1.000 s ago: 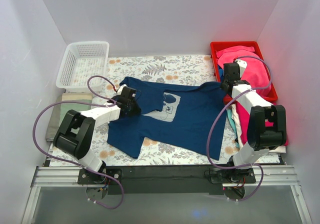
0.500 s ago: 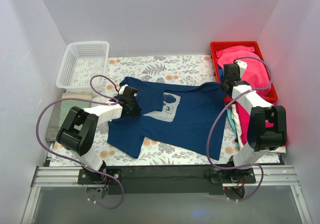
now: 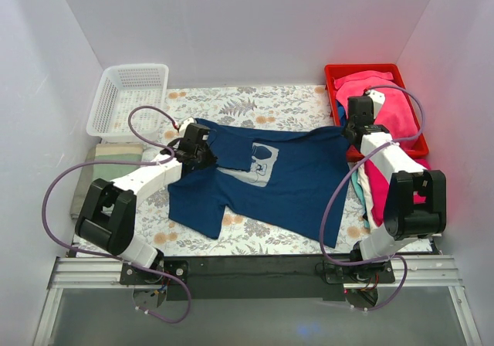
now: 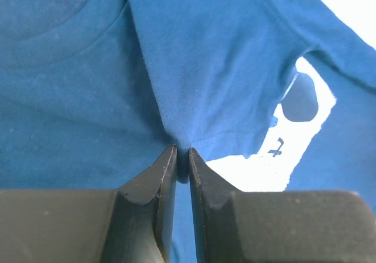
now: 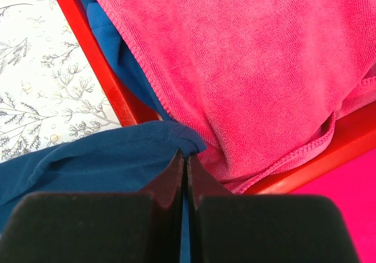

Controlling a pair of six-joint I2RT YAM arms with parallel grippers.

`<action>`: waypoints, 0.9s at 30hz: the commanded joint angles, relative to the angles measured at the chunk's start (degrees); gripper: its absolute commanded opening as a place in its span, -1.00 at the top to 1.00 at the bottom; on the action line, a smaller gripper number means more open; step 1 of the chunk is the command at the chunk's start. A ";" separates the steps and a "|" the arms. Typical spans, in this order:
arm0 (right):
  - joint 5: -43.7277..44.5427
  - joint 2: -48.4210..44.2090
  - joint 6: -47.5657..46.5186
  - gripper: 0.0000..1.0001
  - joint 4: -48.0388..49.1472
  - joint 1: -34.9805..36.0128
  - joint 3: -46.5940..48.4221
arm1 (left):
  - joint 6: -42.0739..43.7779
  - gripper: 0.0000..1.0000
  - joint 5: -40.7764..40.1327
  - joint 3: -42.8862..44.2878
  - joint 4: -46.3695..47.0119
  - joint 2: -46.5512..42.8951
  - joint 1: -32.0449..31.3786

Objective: Fold and stack the t-shirts
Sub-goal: Flatten out the tshirt

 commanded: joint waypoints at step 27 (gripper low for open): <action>2.40 -16.68 -3.19 0.97 -6.43 -0.18 4.05 | 10.39 1.00 -15.81 17.87 -0.34 -11.73 -0.17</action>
